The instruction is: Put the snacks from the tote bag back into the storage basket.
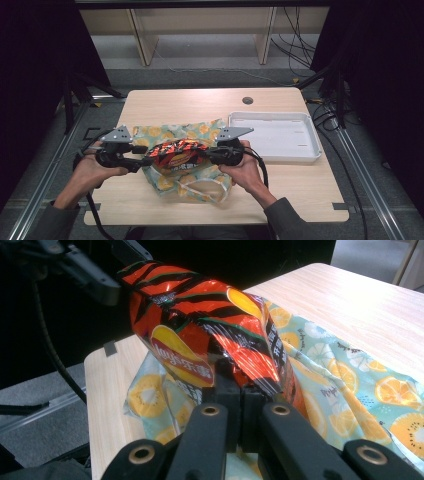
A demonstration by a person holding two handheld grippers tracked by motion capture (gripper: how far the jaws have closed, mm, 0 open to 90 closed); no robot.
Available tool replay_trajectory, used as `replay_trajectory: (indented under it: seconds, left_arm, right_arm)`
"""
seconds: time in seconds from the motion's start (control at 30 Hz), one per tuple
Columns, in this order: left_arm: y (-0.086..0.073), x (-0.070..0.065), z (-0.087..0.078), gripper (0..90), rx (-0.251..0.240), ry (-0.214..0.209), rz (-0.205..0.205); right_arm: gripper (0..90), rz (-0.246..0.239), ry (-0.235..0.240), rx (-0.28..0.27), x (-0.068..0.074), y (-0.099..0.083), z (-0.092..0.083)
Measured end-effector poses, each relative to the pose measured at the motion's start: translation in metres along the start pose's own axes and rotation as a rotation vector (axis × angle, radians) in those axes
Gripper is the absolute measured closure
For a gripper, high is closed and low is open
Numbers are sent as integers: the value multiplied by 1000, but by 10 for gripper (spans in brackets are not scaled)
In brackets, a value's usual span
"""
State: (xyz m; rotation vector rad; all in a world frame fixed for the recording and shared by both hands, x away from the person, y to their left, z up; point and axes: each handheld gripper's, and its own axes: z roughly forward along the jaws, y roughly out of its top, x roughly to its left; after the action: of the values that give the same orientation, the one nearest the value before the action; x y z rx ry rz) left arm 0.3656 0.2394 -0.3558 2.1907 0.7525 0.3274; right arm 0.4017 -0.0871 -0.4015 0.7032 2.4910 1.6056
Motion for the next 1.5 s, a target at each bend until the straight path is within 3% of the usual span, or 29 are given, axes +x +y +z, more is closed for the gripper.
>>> replay_trajectory:
  seconds: [0.07,0.13,0.27,0.3,0.33,0.37,0.47,0.5,0.57,0.7,0.73,0.77,0.8,0.83,0.87,0.9,0.93,0.97,1.03,1.07,1.23,1.5]
  left_arm:
    - [-5,-3,-4,400,-12,33,-18]
    - [-12,-7,-7,381,-26,54,-25]
    - [-31,-17,-10,314,-73,145,-76]
    - [-37,-18,-11,313,-74,157,-82]
    - [-43,-20,-10,312,-90,173,-104]
    - [-49,-21,-8,302,-105,184,-122]
    - [-68,-25,-1,283,-106,211,-164]
    - [-73,-25,1,282,-95,220,-157]
    - [-80,-25,2,280,-59,221,-144]
    - [-90,-26,8,276,-37,222,-144]
    - [-93,-26,9,276,-11,222,-129]
    - [-95,-29,13,276,-25,227,-156]
    - [-98,-29,15,276,3,221,-132]
    - [-101,-31,19,277,9,225,-138]
    - [-103,-34,24,278,-18,231,-167]
    - [-105,-36,26,278,-8,230,-175]
    - [-106,-36,27,278,6,224,-153]
    - [-108,-39,31,278,-3,222,-175]
    - [-109,-40,32,277,16,218,-160]
    - [-110,-42,34,277,21,216,-166]
    - [-113,-43,34,275,23,213,-169]
    - [-114,-43,33,272,27,214,-173]
  right_arm:
    - [900,1,-27,0,-1,0,-2]
    - [900,15,4,-2,-1,0,-1]
    - [900,20,5,-4,-2,1,-1]
    - [900,57,-14,15,0,2,-3]
    - [900,24,1,-3,-2,3,-2]
    - [900,44,7,-3,-2,3,-2]
    - [900,57,-9,-13,0,6,-2]
    - [900,52,-3,1,0,8,-3]
    - [900,71,8,-8,1,10,-3]
    - [900,81,21,-4,2,15,-1]
    - [900,52,27,-18,0,16,1]
    - [900,75,21,-11,1,17,0]
    - [900,90,19,-8,2,18,1]
    - [900,93,20,-8,2,19,1]
    - [900,106,25,-13,3,20,2]
    - [900,94,27,-9,2,21,2]
    - [900,106,24,-8,4,23,3]
    - [900,100,30,-10,4,25,3]
    - [900,80,42,-18,4,28,5]
    - [900,122,41,-10,7,30,4]
    - [900,132,60,-20,10,45,5]
    - [900,133,88,-59,13,76,-7]
